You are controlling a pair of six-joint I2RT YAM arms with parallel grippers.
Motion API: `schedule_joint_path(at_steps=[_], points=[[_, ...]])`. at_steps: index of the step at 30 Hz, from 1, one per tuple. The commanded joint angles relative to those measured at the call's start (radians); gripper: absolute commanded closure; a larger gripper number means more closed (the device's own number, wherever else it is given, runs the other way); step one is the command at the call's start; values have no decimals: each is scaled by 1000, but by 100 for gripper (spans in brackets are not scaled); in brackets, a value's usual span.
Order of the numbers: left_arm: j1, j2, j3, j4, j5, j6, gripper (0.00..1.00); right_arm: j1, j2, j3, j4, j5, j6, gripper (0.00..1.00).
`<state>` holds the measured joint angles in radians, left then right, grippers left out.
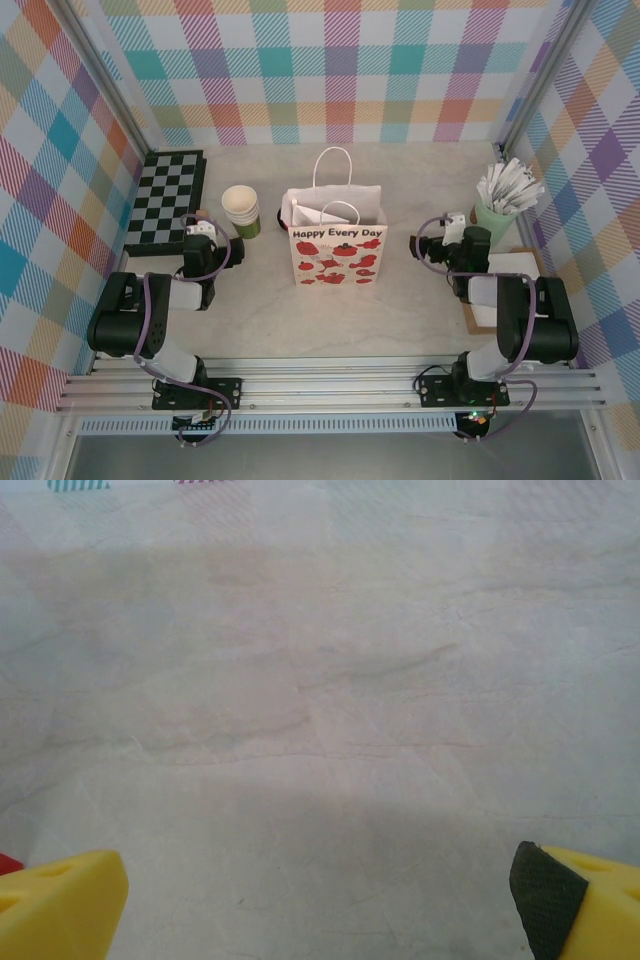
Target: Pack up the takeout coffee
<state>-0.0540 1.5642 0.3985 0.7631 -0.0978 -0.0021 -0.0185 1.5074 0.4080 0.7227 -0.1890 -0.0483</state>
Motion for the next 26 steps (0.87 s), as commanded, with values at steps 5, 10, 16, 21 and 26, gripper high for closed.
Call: schedule_joint_path(at_steps=[5,10,16,21,26], points=[[-12,0,20,44,-11,23,0,17,21,17,64,138,53,0],[-12,0,23,38,1,26,0,17,20,14,67,138,53,0],[-12,1,29,28,15,32,0,17,20,15,67,138,53,0],[-12,2,33,22,20,34,0,17,20,15,67,138,53,0],[-12,1,31,26,20,33,0,18,19,14,67,138,53,0]])
